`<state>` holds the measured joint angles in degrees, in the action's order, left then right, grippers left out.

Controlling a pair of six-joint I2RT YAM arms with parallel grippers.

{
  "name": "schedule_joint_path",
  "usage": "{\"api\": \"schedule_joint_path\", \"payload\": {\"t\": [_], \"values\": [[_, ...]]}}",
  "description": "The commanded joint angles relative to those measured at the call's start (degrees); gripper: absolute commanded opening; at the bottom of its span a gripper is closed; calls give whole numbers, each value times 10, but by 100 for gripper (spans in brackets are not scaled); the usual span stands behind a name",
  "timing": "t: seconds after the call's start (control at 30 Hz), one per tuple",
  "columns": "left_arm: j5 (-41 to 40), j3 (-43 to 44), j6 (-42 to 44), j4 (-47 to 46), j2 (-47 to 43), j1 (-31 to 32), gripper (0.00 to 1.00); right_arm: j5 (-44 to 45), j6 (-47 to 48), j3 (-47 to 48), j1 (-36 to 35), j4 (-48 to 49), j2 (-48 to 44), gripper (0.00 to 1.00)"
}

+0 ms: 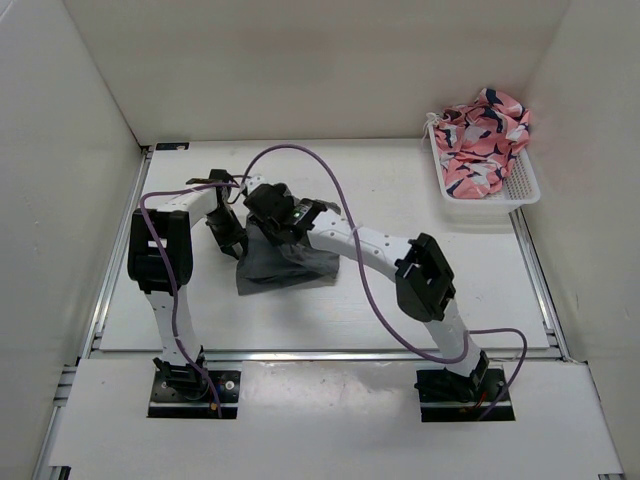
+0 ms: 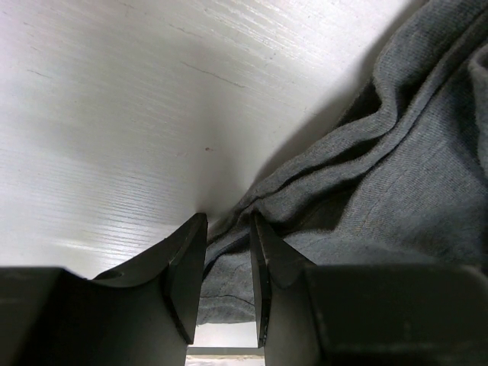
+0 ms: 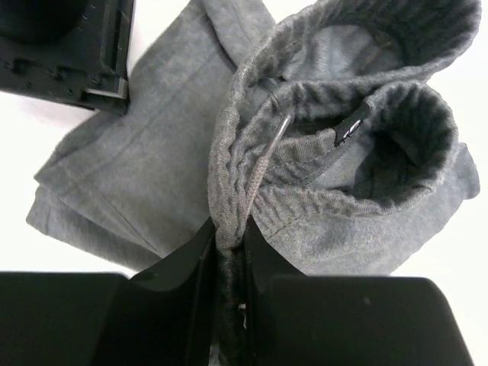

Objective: Fold and stack the shorts
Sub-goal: Fold the shorts

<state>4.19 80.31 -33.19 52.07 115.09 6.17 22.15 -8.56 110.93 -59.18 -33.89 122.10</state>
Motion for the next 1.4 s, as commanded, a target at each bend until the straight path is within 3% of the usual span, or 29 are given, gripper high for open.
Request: {"api": "schedule_joint_path", "payload": {"t": [0.0,0.07,0.13,0.17,0.27,0.33,0.47,0.5,0.57,0.6,0.7,0.73,0.87,1.0,1.2,1.37], "values": [[-1,-5,6,-32,-3,0,40,9,10,62,-20,10,31,0],[-1,-10,6,-32,-3,0,42,4,10,76,-25,10,45,3],[5,-10,6,-32,-18,-15,53,-15,5,89,-25,5,50,33],[13,-10,6,-32,-23,-22,57,-21,5,89,-25,12,41,67],[13,-5,20,-11,-53,-54,77,-62,-1,9,-19,76,-26,94],[0,12,34,13,-78,-70,82,-93,-22,-64,-6,109,-88,99],[-22,66,50,57,-112,-95,84,-129,-72,-181,27,156,-185,99],[-29,75,58,64,-119,-95,81,-129,-86,-206,44,168,-222,93],[-35,89,71,69,-137,-88,75,-135,-128,-285,65,184,-261,80],[-35,101,81,75,-137,-69,67,-148,-143,-312,91,199,-296,62],[-35,123,88,75,-145,-7,61,-161,-184,-386,144,199,-336,29],[-35,132,93,80,-145,11,60,-170,-184,-395,156,193,-336,27],[-46,186,93,94,-95,100,68,-181,-196,-440,221,173,-358,28],[-52,227,87,94,-32,150,46,-206,-196,-462,267,168,-372,28],[-47,224,96,73,36,107,20,-219,-196,-462,291,148,-372,28],[-47,206,124,51,76,68,18,-219,-190,-467,291,142,-377,28]]}}
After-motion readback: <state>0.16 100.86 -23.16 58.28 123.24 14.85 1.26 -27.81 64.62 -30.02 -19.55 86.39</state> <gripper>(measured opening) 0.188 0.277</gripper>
